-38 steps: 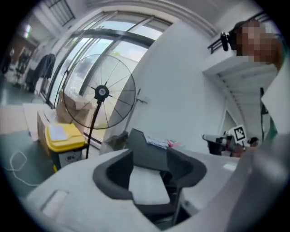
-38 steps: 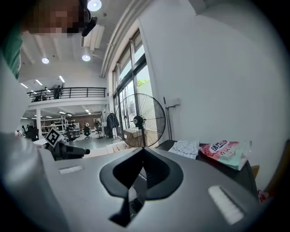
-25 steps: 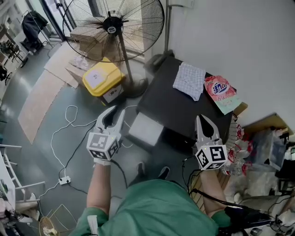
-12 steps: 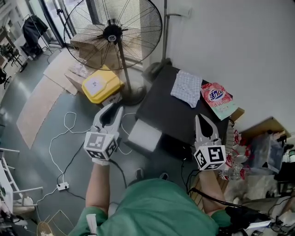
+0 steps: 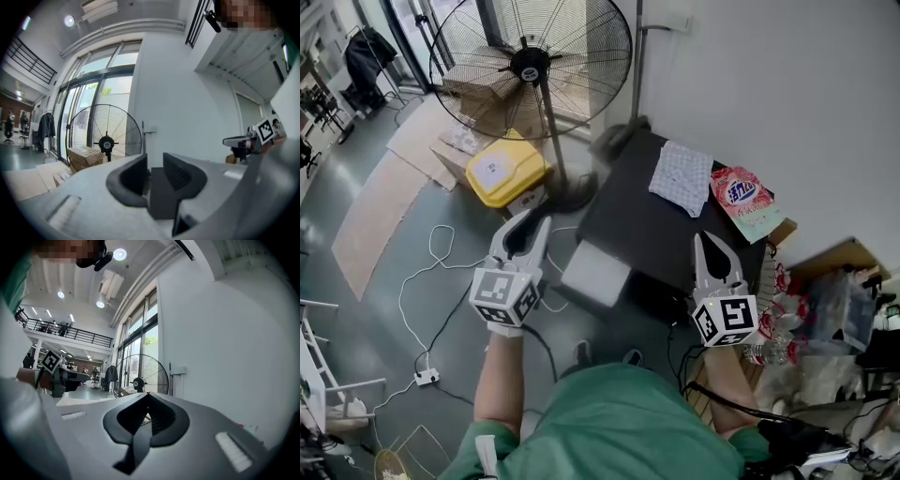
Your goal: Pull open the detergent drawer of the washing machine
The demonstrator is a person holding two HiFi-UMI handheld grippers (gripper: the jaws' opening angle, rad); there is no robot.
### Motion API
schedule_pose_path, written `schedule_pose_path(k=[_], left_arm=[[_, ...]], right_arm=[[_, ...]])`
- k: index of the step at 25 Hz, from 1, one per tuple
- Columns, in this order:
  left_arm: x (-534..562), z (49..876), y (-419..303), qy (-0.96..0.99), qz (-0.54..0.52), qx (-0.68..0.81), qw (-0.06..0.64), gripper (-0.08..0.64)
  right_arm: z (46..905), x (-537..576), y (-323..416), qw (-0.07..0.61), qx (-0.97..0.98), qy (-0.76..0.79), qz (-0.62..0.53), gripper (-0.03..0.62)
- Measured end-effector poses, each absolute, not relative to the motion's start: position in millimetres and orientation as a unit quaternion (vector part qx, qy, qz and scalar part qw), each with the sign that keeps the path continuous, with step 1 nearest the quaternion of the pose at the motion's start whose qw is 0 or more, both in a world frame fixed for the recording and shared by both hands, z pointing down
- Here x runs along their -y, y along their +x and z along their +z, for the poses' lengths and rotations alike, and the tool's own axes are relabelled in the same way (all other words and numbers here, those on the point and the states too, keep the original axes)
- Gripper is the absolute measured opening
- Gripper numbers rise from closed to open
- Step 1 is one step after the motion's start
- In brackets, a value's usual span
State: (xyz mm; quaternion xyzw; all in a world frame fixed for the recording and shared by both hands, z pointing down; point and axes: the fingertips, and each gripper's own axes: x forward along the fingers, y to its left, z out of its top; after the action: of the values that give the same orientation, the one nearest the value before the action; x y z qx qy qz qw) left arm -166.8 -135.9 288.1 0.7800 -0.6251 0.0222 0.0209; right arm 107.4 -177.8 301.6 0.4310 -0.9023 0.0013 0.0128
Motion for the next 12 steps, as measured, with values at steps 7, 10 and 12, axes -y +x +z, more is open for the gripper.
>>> schedule_pose_path(k=[7, 10, 12], left_arm=[[133.9, 288.3, -166.3, 0.781, 0.021, 0.623, 0.02, 0.101], [133.8, 287.5, -165.3, 0.783, 0.019, 0.622, 0.02, 0.101], [133.2, 287.0, -165.5, 0.783, 0.019, 0.621, 0.02, 0.101]], right_arm=[[303.0, 174.0, 106.5, 0.015, 0.902, 0.431, 0.0, -0.003], [302.9, 173.5, 107.0, 0.016, 0.902, 0.431, 0.0, -0.003], [302.5, 172.6, 106.4, 0.016, 0.902, 0.431, 0.0, -0.003]])
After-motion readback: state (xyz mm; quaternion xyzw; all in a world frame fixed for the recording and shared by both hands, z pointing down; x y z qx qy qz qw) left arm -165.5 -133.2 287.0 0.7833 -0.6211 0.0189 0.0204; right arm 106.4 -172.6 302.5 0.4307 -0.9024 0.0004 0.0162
